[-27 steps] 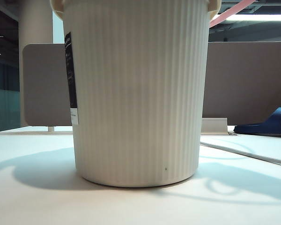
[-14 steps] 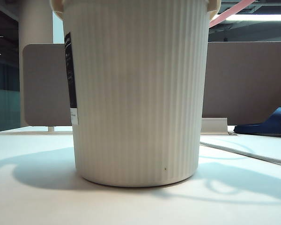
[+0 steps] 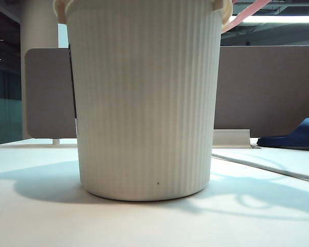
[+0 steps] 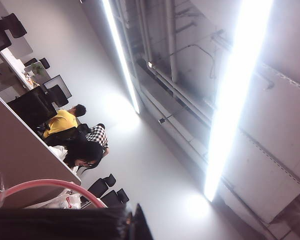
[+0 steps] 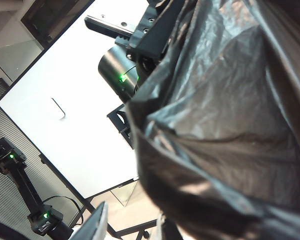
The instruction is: Open the ring lid of the trash can, pull out the black garbage bag inside, and place it on the table.
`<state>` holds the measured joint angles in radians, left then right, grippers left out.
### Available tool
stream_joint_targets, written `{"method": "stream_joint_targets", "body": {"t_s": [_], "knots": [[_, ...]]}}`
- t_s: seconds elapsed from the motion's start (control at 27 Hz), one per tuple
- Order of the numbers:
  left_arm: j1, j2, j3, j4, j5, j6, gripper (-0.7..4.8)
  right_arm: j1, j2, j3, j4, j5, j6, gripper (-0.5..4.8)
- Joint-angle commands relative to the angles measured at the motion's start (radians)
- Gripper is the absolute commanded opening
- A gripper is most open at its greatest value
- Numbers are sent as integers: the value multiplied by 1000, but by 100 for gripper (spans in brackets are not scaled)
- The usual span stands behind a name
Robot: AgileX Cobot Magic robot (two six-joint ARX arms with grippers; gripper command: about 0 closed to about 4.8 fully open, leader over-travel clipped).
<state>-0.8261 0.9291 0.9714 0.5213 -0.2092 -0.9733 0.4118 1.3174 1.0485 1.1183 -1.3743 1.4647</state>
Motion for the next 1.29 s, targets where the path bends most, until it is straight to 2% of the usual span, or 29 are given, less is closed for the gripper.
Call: {"method": "stream_joint_targets", "body": {"t_s": [0.04, 0.3, 0.67, 1.29], "knots": [[32, -4, 32, 37, 23, 12, -6, 1, -4, 3, 16, -13, -7, 127], [50, 64, 129, 25, 80, 13, -6, 1, -4, -2, 16, -19, -22, 126], [51, 98, 177, 38, 82, 14, -6, 1, -4, -103, 17, -23, -52, 126], [51, 112, 334, -35, 99, 106, -6, 1, -5, -117, 47, -29, -55, 125]]}}
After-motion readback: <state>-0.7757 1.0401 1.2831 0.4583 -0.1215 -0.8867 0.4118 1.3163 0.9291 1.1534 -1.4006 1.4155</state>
